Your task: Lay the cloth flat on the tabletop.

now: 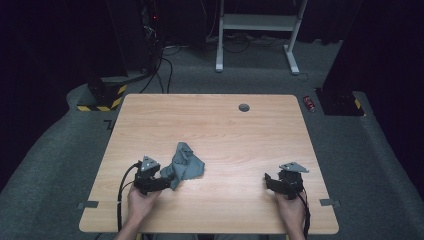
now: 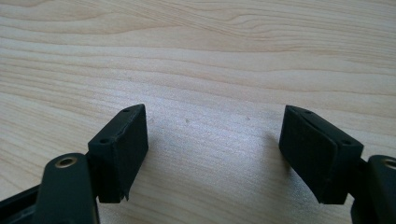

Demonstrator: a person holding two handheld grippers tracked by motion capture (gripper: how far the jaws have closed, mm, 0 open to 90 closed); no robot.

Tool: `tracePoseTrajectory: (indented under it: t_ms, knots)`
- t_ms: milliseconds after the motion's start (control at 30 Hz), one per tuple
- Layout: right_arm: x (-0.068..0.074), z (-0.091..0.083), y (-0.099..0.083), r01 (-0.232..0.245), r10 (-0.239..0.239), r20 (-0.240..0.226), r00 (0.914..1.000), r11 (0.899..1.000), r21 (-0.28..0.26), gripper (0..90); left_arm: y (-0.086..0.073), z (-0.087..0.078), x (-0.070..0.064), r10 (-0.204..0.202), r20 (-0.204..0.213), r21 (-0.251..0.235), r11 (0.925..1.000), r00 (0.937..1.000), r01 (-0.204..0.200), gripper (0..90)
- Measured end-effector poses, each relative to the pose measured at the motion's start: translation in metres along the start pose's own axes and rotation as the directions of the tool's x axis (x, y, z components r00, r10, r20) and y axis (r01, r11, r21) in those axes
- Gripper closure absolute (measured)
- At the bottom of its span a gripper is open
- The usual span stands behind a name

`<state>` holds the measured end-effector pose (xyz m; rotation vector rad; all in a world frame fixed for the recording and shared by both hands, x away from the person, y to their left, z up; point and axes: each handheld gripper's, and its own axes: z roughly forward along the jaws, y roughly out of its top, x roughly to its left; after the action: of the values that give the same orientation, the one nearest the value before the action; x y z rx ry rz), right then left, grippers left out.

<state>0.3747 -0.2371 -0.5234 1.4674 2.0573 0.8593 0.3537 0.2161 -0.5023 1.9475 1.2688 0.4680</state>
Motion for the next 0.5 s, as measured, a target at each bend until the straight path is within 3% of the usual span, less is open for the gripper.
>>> tracePoseTrajectory:
  t_ms: [133,300,367,500]
  knots:
    - [0.0,0.0,0.0,0.0,0.0,0.0,1.0,1.0,0.0,23.5,0.005,0.011,-0.009,0.033,0.007,0.032,0.9989,0.9994,-0.033,27.4]
    - [0.0,0.0,0.0,0.0,0.0,0.001,1.0,1.0,0.0,23.5,0.008,0.025,-0.014,0.04,-0.038,0.079,0.9962,0.9985,-0.037,28.8]
    - [0.0,0.0,0.0,-0.002,0.002,0.001,1.0,1.0,-0.001,23.5,0.008,0.028,-0.016,0.045,-0.062,0.092,0.995,0.997,-0.039,31.9]
    - [0.0,0.0,0.0,-0.001,0.001,0.0,1.0,1.0,-0.001,23.7,0.009,0.028,-0.017,0.041,-0.049,0.097,0.9947,0.9979,-0.037,45.1]
